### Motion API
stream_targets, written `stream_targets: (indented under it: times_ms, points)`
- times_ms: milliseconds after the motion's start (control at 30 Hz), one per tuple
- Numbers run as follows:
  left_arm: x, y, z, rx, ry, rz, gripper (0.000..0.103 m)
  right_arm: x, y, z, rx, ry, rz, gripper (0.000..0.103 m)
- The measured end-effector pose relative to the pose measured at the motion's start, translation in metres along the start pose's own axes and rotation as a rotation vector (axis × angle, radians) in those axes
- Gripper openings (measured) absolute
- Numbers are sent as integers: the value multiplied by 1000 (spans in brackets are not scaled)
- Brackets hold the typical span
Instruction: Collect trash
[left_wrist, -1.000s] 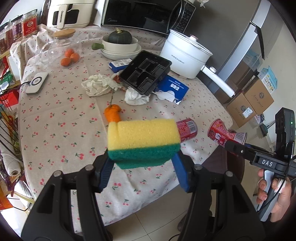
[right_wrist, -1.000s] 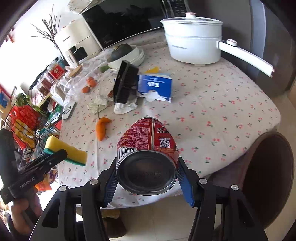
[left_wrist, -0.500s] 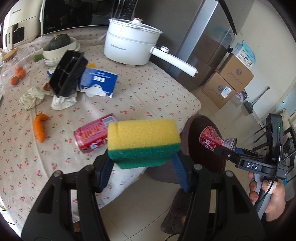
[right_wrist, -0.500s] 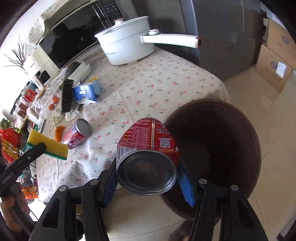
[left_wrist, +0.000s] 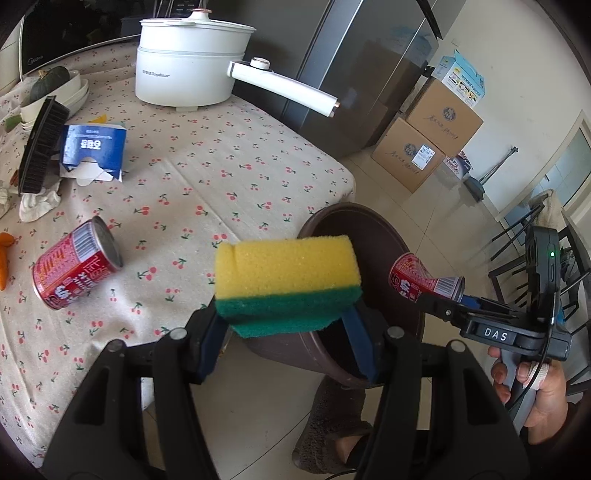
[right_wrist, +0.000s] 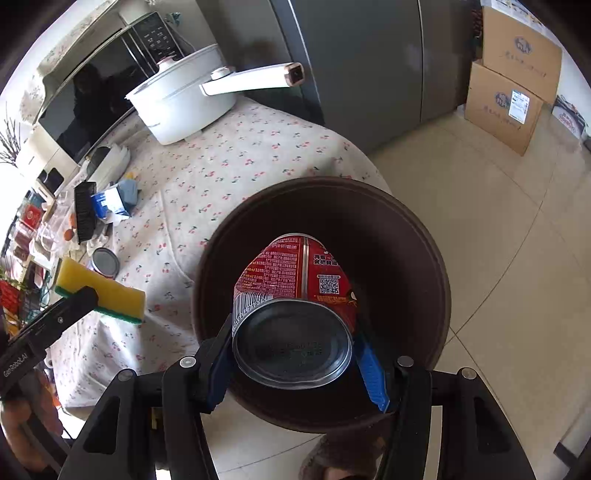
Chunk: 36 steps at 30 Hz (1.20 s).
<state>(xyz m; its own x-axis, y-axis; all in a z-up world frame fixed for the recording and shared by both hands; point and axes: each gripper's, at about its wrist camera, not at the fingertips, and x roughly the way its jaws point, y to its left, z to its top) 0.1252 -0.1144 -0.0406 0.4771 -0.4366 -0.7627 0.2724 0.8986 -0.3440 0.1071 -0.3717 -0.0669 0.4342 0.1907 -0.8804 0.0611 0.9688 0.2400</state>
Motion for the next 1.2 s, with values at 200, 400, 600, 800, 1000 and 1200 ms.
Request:
stream_targets:
  times_ms: [200,400,600,800,1000,1200]
  points:
    - [23,-24,-1,29,16,-38,61,5,-35,-7,43,21,-31,60]
    - [41,-47,-5,79,38,-87,65,7,-60,-13,78,37,-57,60]
    - [46,-54,-8,142,36,5,98,7,-69,-13,94,41,-57,60]
    - [41,-44,-10,194,36,132,102,12,-64,-10,75,53,-58,60]
    - [31,-20,-10,172,42,184,102,25,-53,-9,43,89,-70,60]
    - [12,9,-9,137,43,224,102,44,-35,-6,5,144,-79,60]
